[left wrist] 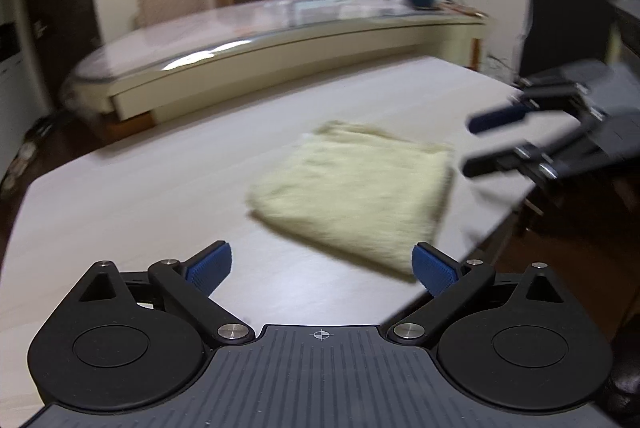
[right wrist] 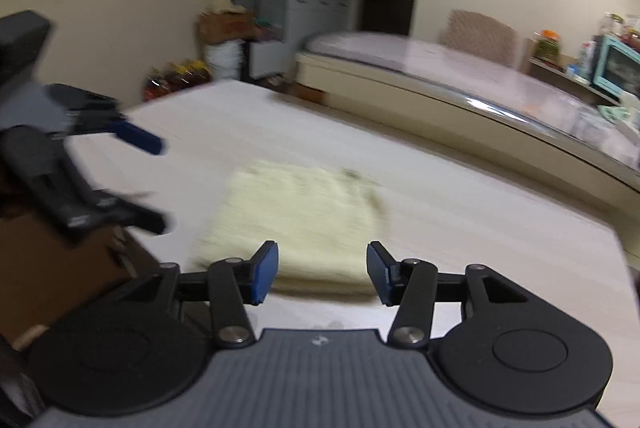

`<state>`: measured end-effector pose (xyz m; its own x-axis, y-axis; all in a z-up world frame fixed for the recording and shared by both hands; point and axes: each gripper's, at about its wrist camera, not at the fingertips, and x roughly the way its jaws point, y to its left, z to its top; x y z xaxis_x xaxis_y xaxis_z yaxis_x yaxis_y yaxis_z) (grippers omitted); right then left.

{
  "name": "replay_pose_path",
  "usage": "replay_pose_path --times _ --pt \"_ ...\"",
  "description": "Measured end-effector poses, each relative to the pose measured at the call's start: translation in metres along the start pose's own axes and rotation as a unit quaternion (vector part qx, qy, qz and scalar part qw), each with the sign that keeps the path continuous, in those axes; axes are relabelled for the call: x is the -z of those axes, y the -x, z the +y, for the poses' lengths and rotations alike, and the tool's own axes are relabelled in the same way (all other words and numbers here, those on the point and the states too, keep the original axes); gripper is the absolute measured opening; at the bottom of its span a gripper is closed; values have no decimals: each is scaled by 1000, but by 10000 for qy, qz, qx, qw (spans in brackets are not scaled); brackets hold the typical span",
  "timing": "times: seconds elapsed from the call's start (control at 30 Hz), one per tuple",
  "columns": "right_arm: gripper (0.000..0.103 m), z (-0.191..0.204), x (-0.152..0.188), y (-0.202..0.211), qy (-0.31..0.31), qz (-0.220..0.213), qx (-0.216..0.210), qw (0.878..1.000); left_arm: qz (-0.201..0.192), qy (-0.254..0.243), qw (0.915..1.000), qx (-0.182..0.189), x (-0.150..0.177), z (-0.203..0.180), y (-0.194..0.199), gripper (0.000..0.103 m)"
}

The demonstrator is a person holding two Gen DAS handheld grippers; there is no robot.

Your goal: Fold towel

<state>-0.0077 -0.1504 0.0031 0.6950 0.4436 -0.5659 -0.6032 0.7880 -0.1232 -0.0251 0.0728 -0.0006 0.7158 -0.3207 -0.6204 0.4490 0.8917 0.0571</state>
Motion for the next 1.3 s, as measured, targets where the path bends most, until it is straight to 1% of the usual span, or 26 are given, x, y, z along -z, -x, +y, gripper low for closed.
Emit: replay_pose_path --times 0.1,0.23,0.3,0.4,0.53,0.63,0.73,0.83,0.93,1.03,1.07,1.1,1.13,1.17,1.2,1.23,1.27,1.3 --pt "55 -11 3 -7 157 62 31 9999 29 -80 10000 37 0 -9 -10 100" --pt "57 -15 4 -18 369 -13 11 9993 93 -93 9999 8 0 -12 -22 100" --pt "57 -15 3 -23 470 -123 -63 9988 143 -79 9999 -9 0 -11 -28 100" --pt "59 -17 -3 -33 504 -176 -92 9985 215 -195 9995 -107 3 -9 -32 100" --pt "59 -16 -2 -45 642 40 -12 9979 244 -207 9994 -128 3 -2 -33 101" --pt "59 -12 2 -43 529 76 17 9986 255 -261 9991 -237 2 4 -34 102" --pt "59 -1 8 -37 389 60 107 9992 283 -280 9986 -334 0 14 -37 102" --pt "59 8 10 -34 333 27 182 9993 312 -271 9984 -389 -1 23 -39 103" --pt "59 6 11 -34 245 39 152 9996 316 -219 9985 -395 -2 29 -42 103" --pt "59 -8 2 -32 37 56 -52 10000 351 -216 9983 -422 -3 27 -40 103" --pt "58 -20 -5 -33 -180 47 -175 9997 340 -223 9983 -424 -3 25 -37 103" --pt "55 -32 -12 -35 -408 47 -317 9987 314 -227 9983 -425 -4 23 -32 103" --pt "52 -37 -15 -36 -494 50 -379 9981 290 -213 9985 -417 -4 22 -29 103" --pt "48 -45 -20 -41 -646 68 -518 9965 268 -184 9987 -401 -5 22 -26 103" --pt "44 -54 -25 -48 -830 92 -687 9941 235 -155 9988 -398 -7 21 -23 103" --pt "43 -63 -31 -54 -1013 116 -856 9911 193 -125 9989 -406 -9 21 -21 103" --pt "39 -70 -34 -61 -1117 157 -958 9890 147 -109 9989 -430 -11 20 -19 103" --pt "37 -75 -37 -69 -1198 204 -1039 9871 97 -104 9988 -469 -14 19 -17 103"
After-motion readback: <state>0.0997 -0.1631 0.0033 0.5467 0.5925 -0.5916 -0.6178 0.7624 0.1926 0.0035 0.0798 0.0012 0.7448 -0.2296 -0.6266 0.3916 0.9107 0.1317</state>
